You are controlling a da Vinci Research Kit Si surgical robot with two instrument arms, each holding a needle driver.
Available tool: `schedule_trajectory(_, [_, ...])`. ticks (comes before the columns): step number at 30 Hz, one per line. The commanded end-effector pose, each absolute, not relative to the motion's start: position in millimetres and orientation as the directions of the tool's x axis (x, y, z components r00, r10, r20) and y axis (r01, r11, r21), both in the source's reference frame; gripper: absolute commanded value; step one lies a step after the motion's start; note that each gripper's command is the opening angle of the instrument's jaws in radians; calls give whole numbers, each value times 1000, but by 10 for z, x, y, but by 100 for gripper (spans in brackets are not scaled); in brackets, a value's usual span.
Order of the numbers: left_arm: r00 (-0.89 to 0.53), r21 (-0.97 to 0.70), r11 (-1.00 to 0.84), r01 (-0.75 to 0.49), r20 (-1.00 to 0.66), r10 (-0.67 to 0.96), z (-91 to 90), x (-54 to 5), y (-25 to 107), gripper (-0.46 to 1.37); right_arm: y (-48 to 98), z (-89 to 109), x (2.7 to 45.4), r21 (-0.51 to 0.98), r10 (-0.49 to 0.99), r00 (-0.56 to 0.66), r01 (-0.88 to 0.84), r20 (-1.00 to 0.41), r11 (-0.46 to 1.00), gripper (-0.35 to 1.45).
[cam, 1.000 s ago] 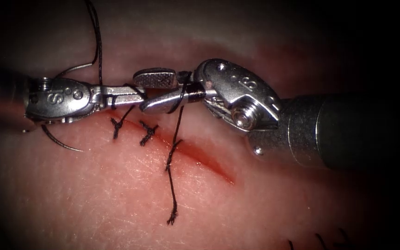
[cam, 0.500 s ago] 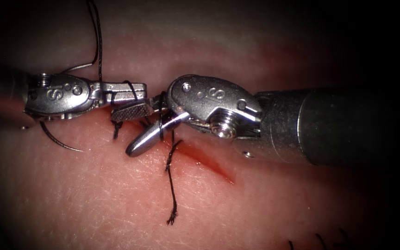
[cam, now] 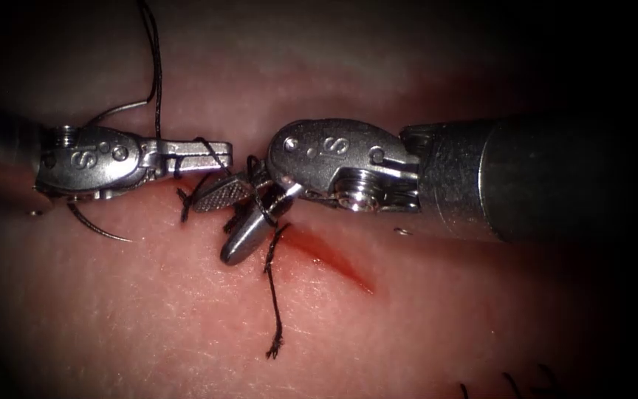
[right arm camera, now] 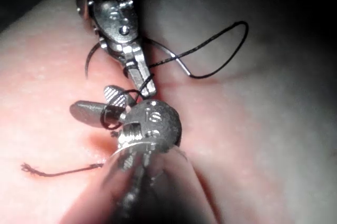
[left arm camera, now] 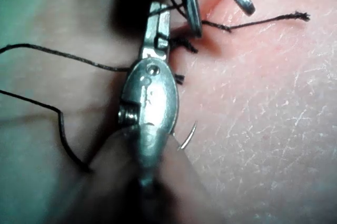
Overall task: Wound Closure
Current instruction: Grab the short tail with the right gripper
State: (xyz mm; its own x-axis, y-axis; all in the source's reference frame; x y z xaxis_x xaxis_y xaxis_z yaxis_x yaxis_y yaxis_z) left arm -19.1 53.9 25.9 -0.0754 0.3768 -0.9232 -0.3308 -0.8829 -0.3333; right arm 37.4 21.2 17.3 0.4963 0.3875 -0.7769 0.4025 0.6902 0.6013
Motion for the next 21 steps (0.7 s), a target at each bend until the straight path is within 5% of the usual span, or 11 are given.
schedule_trajectory(1, [-76,-334,-885,-324,-923,377,258,-191,538,-35,210,175,375,599,383,498,403,-778,692,58])
schedule_trajectory(12, [-79,-324,-889,-324,-927,366,255,-191,527,-35,178,175,369,545,318,480,468,-817,696,38])
schedule_trajectory(21, [-74,-330,-887,-322,-926,371,257,-190,519,-35,167,167,363,509,285,459,497,-842,703,97])
